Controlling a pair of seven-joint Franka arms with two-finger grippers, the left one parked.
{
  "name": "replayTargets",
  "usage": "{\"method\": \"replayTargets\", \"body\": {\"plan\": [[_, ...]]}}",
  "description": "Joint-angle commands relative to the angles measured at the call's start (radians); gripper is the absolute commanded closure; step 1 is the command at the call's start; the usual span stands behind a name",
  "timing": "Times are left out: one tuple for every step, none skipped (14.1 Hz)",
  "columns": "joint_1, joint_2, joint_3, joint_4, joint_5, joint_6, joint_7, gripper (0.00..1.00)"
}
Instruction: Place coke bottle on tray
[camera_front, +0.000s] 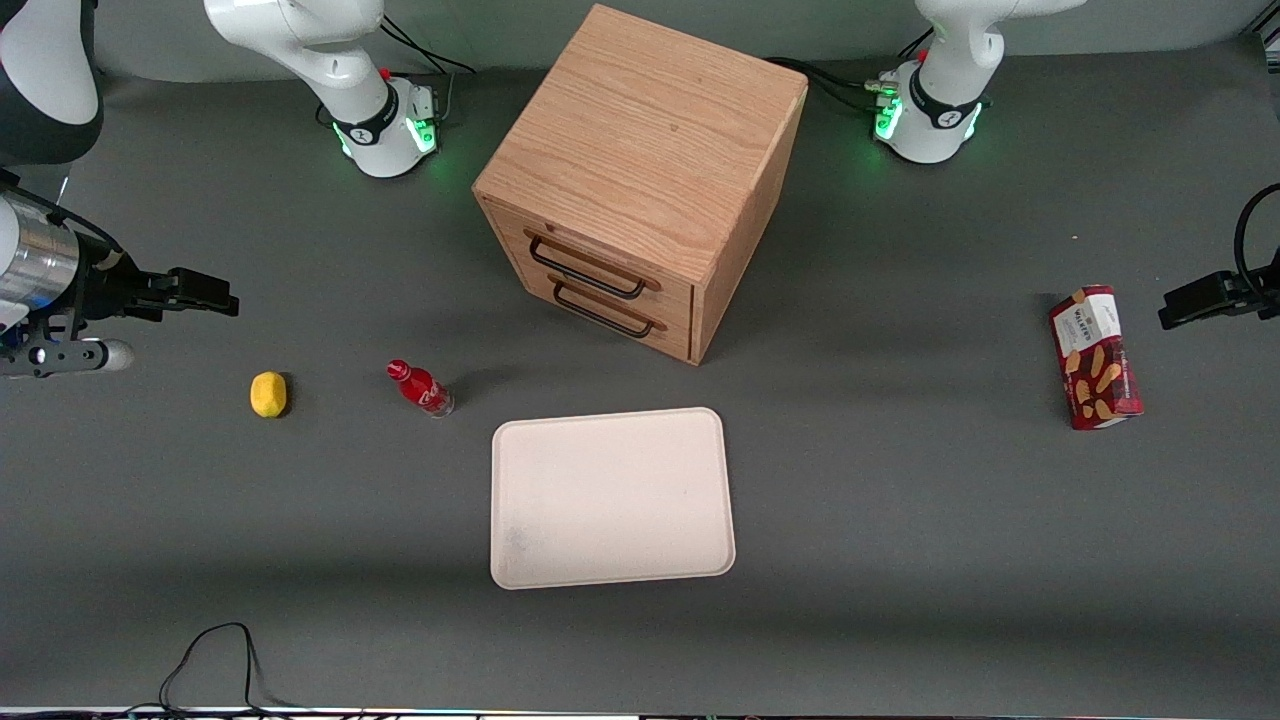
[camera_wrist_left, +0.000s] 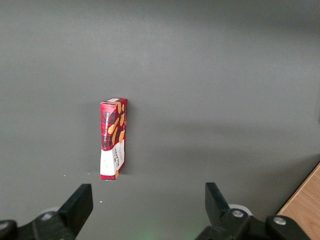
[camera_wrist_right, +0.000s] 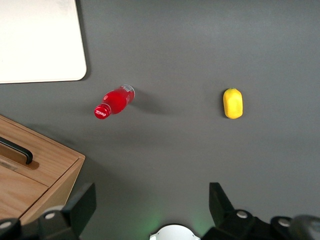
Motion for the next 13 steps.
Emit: {"method": "replayTargets", "body": {"plan": [[-0.004,0.051,0.011,0.082,0.01,-0.049,0.001,0.0],[-0.002,0.053,0.013,0.082,0.01,-0.049,0.001,0.0],[0.008,0.062,0.014,0.082,0.01,-0.051,0.001,0.0],[0.037,0.067,0.014,0.085,0.009,-0.051,0.004,0.0],[0.054,0.07,0.014,0.092,0.01,-0.051,0.033,0.0],[0.065,0.08,0.014,0.109,0.013,-0.051,0.097,0.0],[0.09,0.094,0.019,0.131,0.016,-0.051,0.135,0.0],[0.131,0.108,0.023,0.155,0.013,-0.051,0.16,0.0],[0.163,0.123,0.023,0.174,0.01,-0.051,0.201,0.0],[0.192,0.134,0.023,0.186,0.007,-0.051,0.25,0.0],[0.215,0.142,0.023,0.197,0.009,-0.051,0.287,0.0],[0.222,0.142,0.023,0.212,0.012,-0.052,0.303,0.0],[0.232,0.142,0.025,0.218,0.013,-0.055,0.305,0.0]]}}
